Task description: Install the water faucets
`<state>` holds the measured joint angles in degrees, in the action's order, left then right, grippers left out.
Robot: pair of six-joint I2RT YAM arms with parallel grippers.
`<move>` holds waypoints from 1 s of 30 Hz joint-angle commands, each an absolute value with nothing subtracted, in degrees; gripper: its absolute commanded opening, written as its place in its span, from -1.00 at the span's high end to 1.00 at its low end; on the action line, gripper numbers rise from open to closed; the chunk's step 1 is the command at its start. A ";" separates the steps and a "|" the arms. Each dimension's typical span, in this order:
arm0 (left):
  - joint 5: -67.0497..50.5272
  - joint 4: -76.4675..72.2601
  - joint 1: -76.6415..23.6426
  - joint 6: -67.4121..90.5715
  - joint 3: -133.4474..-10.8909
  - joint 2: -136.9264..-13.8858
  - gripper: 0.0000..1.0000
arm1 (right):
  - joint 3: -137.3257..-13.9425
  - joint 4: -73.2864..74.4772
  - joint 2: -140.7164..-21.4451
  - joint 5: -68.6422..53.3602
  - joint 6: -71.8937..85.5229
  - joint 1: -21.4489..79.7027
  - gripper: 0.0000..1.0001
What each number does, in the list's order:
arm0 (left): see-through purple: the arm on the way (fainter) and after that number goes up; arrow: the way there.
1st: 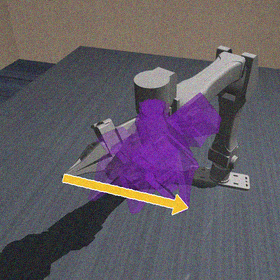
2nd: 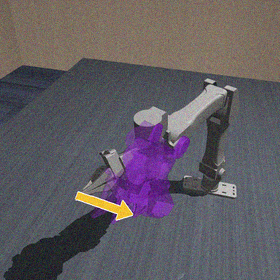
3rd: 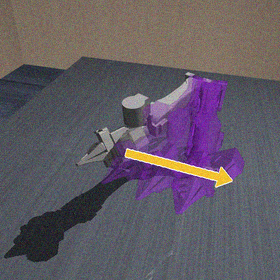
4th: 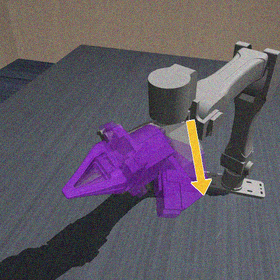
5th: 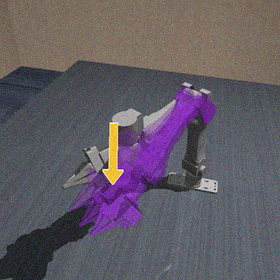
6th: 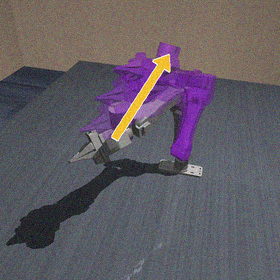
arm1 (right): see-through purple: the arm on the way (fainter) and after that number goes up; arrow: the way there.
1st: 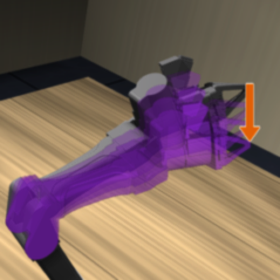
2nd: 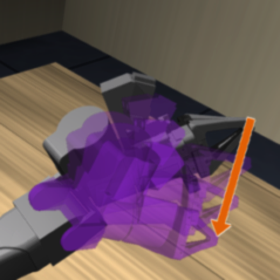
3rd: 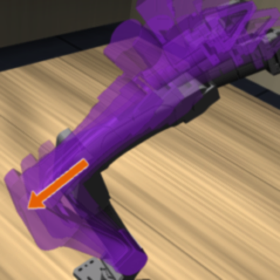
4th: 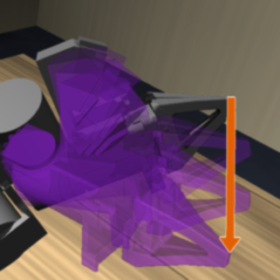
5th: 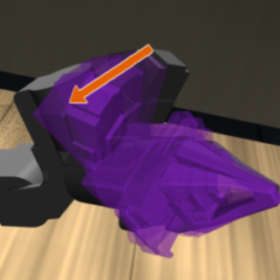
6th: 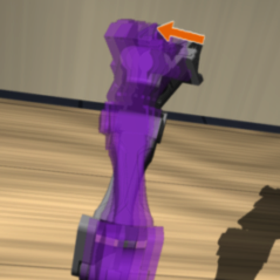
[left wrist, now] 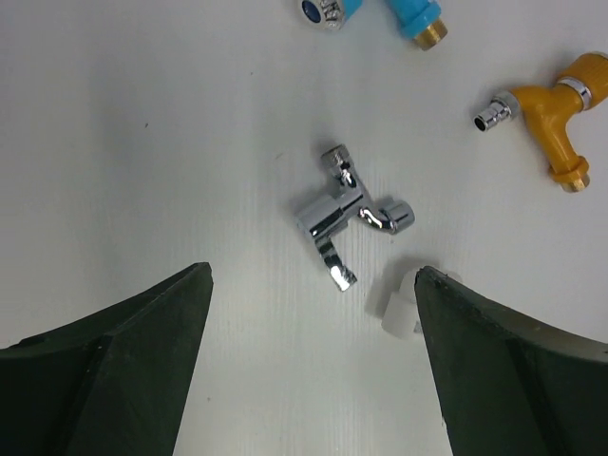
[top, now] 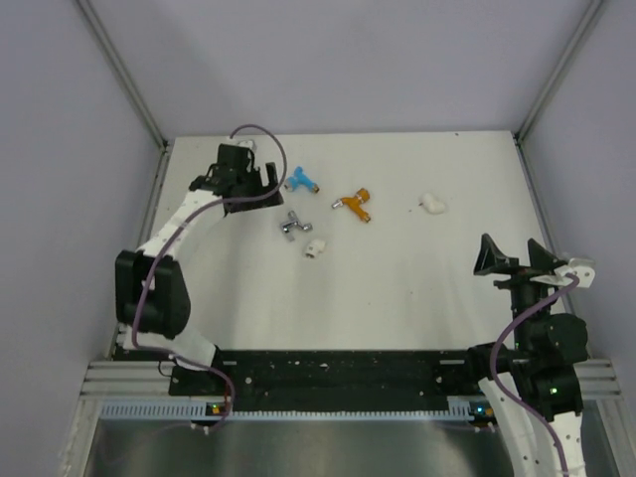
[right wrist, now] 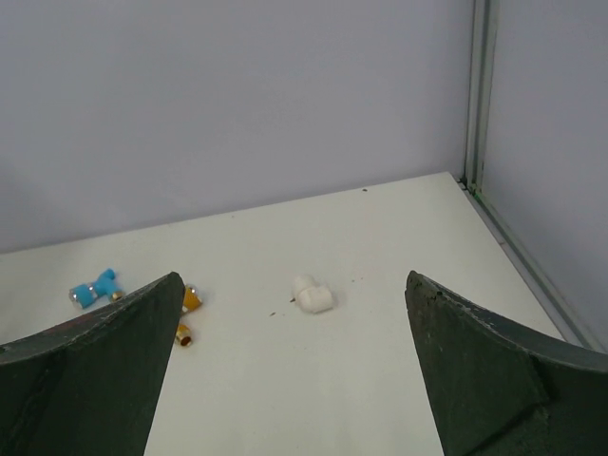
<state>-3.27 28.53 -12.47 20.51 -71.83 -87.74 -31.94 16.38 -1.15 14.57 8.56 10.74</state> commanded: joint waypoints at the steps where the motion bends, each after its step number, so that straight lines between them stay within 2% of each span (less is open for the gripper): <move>1: -7.65 32.32 -12.22 16.18 -86.18 -102.18 -0.86 | -33.49 15.47 -0.88 11.87 9.23 11.07 -0.98; 8: -6.33 36.48 -12.22 7.40 -105.36 -118.81 -0.88 | -33.49 15.56 -0.88 10.90 8.96 11.34 -0.98; 21: -10.11 34.02 -12.22 -1.49 -117.77 -132.36 -0.83 | -34.19 16.43 -0.88 10.81 8.88 11.34 -0.98; 23: -10.81 33.23 -12.22 -1.41 -118.74 -133.59 -0.78 | -34.10 16.52 -0.88 11.16 8.88 11.34 -0.98; 30: -11.60 31.91 -12.22 -0.53 -121.46 -137.72 -0.37 | -33.93 16.52 -0.88 11.86 8.52 11.34 -0.98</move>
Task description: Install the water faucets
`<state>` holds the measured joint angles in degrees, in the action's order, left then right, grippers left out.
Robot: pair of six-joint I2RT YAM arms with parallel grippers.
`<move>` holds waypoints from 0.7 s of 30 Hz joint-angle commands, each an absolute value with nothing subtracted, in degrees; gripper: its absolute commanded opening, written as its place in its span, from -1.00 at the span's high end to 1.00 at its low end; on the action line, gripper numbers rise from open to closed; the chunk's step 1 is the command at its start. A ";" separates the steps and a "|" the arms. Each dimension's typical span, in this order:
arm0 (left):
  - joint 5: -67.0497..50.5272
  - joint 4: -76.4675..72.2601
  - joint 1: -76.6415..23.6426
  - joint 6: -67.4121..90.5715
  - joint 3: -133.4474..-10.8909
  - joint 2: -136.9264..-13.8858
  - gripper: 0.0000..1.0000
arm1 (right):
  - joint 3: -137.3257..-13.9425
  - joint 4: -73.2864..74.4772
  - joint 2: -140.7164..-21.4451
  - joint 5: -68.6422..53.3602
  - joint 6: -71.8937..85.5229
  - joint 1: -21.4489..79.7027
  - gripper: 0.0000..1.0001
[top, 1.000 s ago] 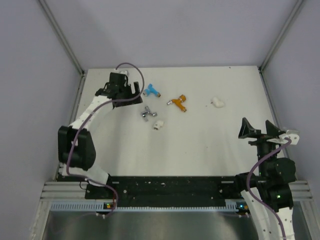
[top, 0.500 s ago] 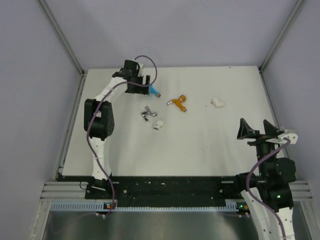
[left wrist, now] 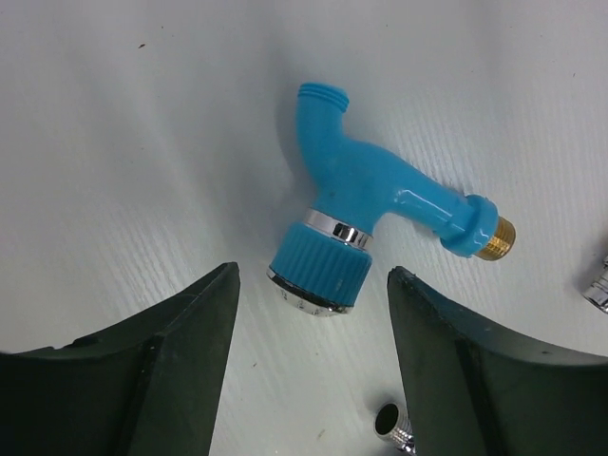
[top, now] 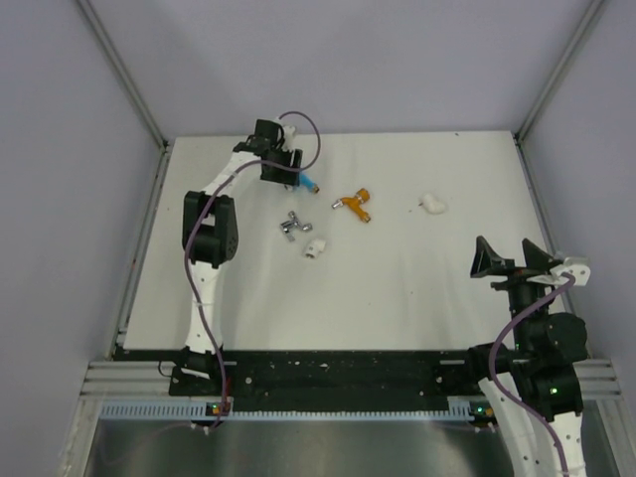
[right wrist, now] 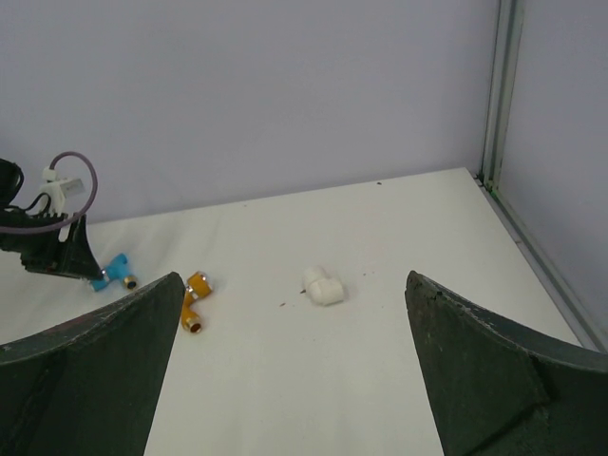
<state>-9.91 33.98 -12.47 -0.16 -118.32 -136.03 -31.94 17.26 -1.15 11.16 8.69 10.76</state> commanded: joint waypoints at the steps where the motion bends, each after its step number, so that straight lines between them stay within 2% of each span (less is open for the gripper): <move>1: -11.95 31.82 -12.22 -0.61 -121.64 -138.07 -0.28 | -33.93 16.52 -0.88 11.87 8.44 11.34 -0.98; 8: -15.20 30.24 -12.22 -0.70 -121.73 -139.30 -0.17 | -33.75 16.26 -0.88 11.78 8.26 11.34 -0.98; 13: -18.27 30.76 -12.22 -0.44 -121.55 -139.13 0.35 | -33.49 15.56 -0.88 10.29 8.26 11.34 -0.98; 17: -19.08 30.15 -12.22 -0.18 -117.27 -135.28 0.98 | -34.19 14.94 -3.07 6.87 10.19 11.34 -0.98; 21: -17.41 23.66 -12.39 2.80 -107.16 -126.59 1.00 | -36.64 15.90 -10.70 0.72 14.22 11.34 -0.98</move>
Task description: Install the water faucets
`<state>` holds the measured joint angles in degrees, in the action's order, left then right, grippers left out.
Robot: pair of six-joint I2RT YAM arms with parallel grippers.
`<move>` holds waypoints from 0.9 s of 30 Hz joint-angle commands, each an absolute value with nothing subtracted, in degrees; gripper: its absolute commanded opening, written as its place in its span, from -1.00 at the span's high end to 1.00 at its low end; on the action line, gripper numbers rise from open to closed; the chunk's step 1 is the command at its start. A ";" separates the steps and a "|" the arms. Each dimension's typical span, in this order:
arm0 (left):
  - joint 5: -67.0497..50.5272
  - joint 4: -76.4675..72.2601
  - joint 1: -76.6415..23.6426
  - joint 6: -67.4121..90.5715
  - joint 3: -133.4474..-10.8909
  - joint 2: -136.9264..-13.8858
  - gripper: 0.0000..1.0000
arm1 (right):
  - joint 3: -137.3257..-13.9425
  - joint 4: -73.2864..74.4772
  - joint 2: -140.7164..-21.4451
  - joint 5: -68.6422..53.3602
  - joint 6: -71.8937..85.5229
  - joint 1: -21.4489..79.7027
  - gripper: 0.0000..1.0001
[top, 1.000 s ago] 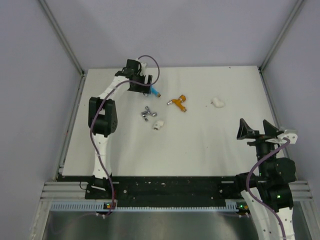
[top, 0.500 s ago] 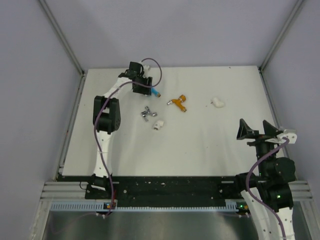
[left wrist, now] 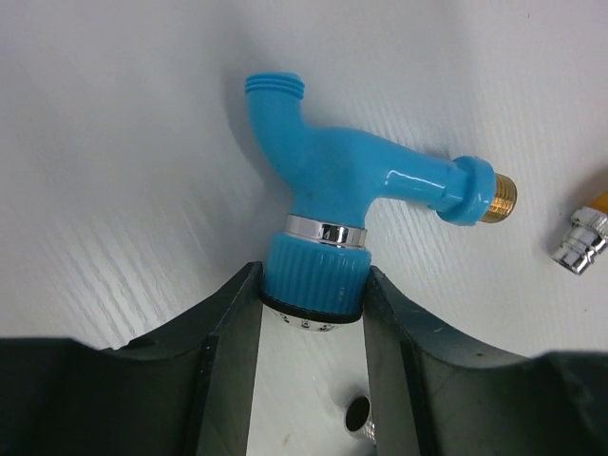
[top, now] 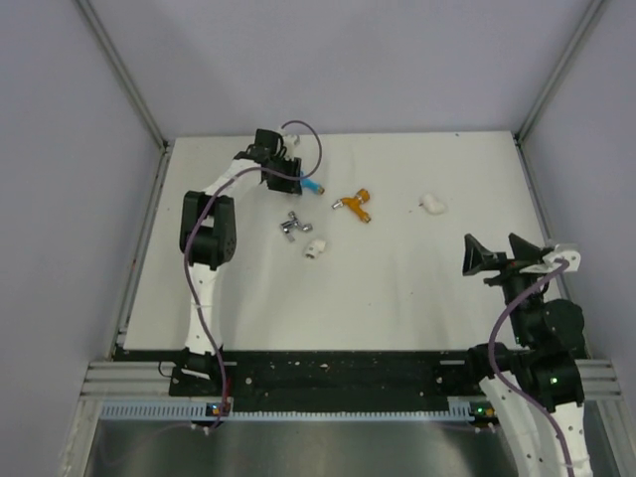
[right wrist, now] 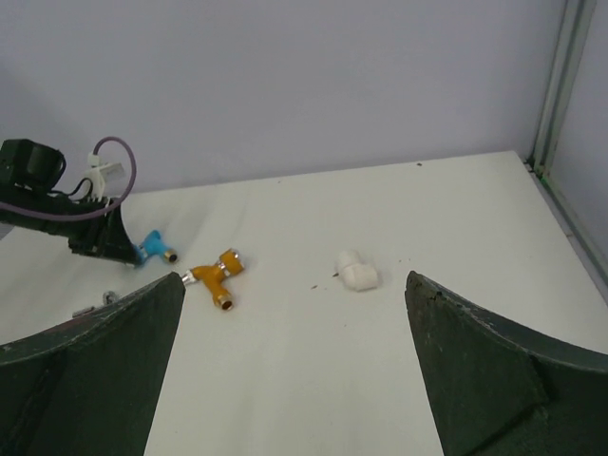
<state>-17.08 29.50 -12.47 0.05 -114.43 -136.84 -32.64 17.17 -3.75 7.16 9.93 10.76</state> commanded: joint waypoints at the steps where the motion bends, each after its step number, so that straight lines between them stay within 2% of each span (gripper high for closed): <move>1: -17.14 21.90 -12.48 3.33 -104.35 -123.87 1.00 | -37.09 15.91 -12.72 0.27 15.46 11.34 -0.98; 7: -12.66 14.96 -14.06 7.72 -91.52 -108.74 1.00 | -39.38 14.25 -25.30 -7.81 17.75 11.34 -0.98; 12: -9.58 8.36 -16.61 15.02 -78.17 -96.88 1.00 | -35.70 1.27 -31.89 -16.94 22.48 11.34 -0.96; 18: -5.73 -1.56 -21.00 24.94 -62.51 -83.43 1.00 | -31.91 -18.17 -44.89 -31.01 33.91 11.69 -0.68; 27: 4.21 -6.50 -26.89 29.88 -47.48 -64.00 1.00 | -33.66 -36.63 -59.84 -26.37 38.05 25.91 -0.65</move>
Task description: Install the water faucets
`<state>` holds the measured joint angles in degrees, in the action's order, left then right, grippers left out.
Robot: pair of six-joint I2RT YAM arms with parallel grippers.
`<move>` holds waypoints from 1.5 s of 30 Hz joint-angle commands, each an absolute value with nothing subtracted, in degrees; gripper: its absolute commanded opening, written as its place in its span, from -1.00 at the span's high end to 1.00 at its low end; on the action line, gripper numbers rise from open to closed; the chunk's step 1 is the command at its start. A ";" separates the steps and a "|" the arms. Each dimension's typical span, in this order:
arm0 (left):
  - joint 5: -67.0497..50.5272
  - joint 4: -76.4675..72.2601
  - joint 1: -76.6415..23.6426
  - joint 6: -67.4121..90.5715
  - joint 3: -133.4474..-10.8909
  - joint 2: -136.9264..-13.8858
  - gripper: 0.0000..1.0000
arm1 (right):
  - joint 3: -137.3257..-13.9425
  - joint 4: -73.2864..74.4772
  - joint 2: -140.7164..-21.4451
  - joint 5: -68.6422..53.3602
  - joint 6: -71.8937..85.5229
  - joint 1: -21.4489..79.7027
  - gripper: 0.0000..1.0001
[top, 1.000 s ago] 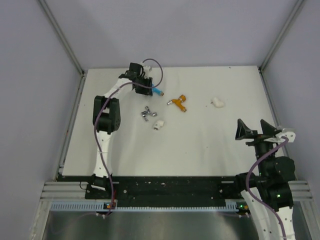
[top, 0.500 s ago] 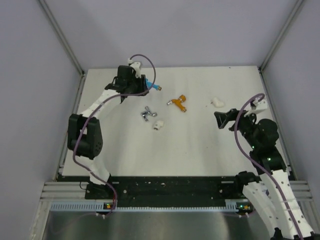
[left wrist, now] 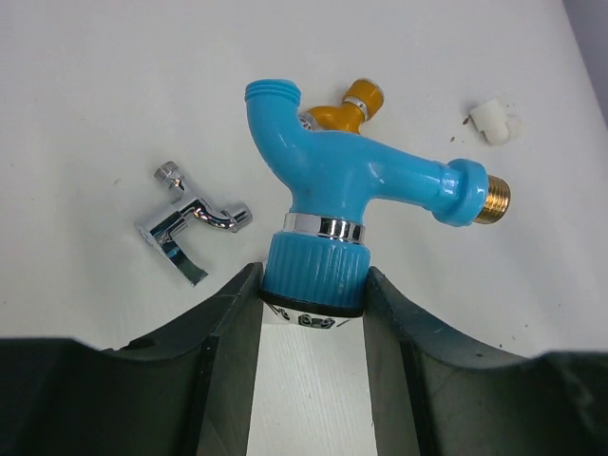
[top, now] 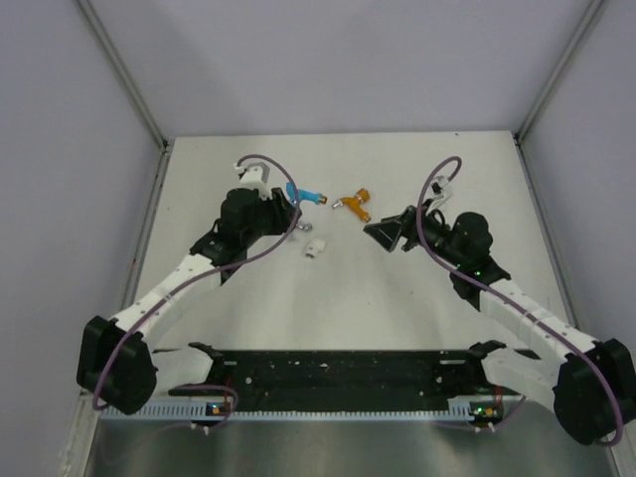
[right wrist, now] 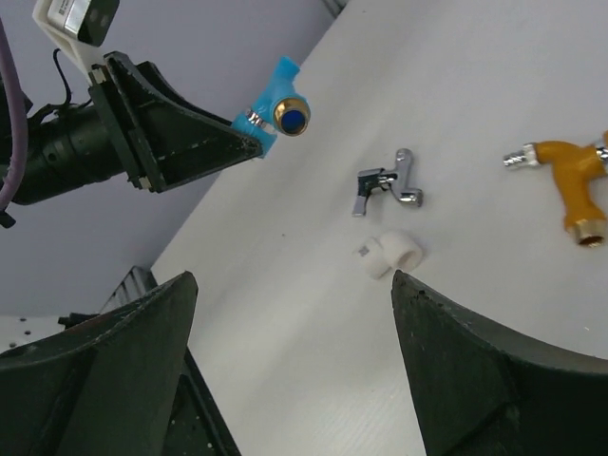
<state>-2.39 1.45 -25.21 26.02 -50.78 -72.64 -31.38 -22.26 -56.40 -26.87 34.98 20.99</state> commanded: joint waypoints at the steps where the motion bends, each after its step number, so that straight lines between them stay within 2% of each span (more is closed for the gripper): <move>1: 4.83 -6.59 -27.42 30.23 -46.42 -62.42 1.00 | -34.36 -37.87 -61.42 -25.67 38.32 27.23 -0.65; 8: 8.52 -6.42 -32.95 30.94 -42.37 -55.73 1.00 | -40.86 -44.46 -72.06 -24.26 39.46 34.09 -0.64; 15: 10.72 -5.89 -36.47 30.41 -41.92 -54.23 1.00 | -46.84 -43.86 -77.25 -22.41 38.06 37.35 -0.62; 22: 12.83 -5.89 -39.37 29.01 -42.71 -53.44 1.00 | -49.13 -44.30 -81.20 -21.01 38.76 38.23 -0.48; 26: 13.80 -5.89 -40.43 28.39 -42.71 -53.44 1.00 | -49.13 -45.88 -82.18 -20.65 38.76 38.23 -0.17; 28: 14.15 -5.80 -40.69 28.04 -42.89 -53.53 1.00 | -49.31 -46.05 -82.26 -21.00 39.02 38.23 0.05; 30: 14.15 -5.28 -40.87 27.60 -43.15 -53.53 1.00 | -49.31 -46.49 -82.27 -21.44 38.85 38.23 0.36; 32: 13.80 -5.01 -40.78 26.72 -43.24 -53.35 1.00 | -48.96 -47.11 -82.27 -21.80 38.85 38.23 0.87; 33: 13.71 -4.57 -40.87 26.28 -43.33 -53.09 1.00 | -48.78 -47.20 -82.18 -21.88 38.85 38.23 1.00; 34: 13.45 -4.14 -40.78 25.93 -43.50 -52.91 0.94 | -48.52 -47.55 -82.00 -22.23 38.76 38.23 1.00; 35: 12.58 -4.22 -40.78 25.06 -43.51 -52.65 0.79 | -48.17 -47.81 -81.65 -22.76 38.41 38.23 1.00; 38: 10.11 -1.33 -40.69 23.47 -44.99 -51.60 -0.03 | -46.41 -47.99 -79.73 -22.76 37.01 38.23 1.00; 39: 9.50 -0.27 -40.61 23.12 -45.78 -51.16 -0.24 | -45.71 -48.25 -78.93 -22.76 36.31 38.23 1.00; 41: 7.83 3.24 -40.17 22.76 -46.67 -50.37 -0.54 | -44.48 -48.34 -77.18 -22.68 34.64 38.15 1.00; 43: 2.76 3.60 -39.12 22.94 -46.67 -49.31 -0.68 | -43.16 -48.60 -74.46 -22.94 31.66 38.14 1.00; 45: -3.30 2.82 -37.28 24.68 -46.32 -48.35 -0.71 | -41.76 -48.60 -72.26 -23.03 30.07 38.06 1.00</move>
<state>7.05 2.87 -39.62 24.08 -44.16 -50.92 -43.05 -44.01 -78.24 -22.37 35.05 37.76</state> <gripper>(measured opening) 0.844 0.267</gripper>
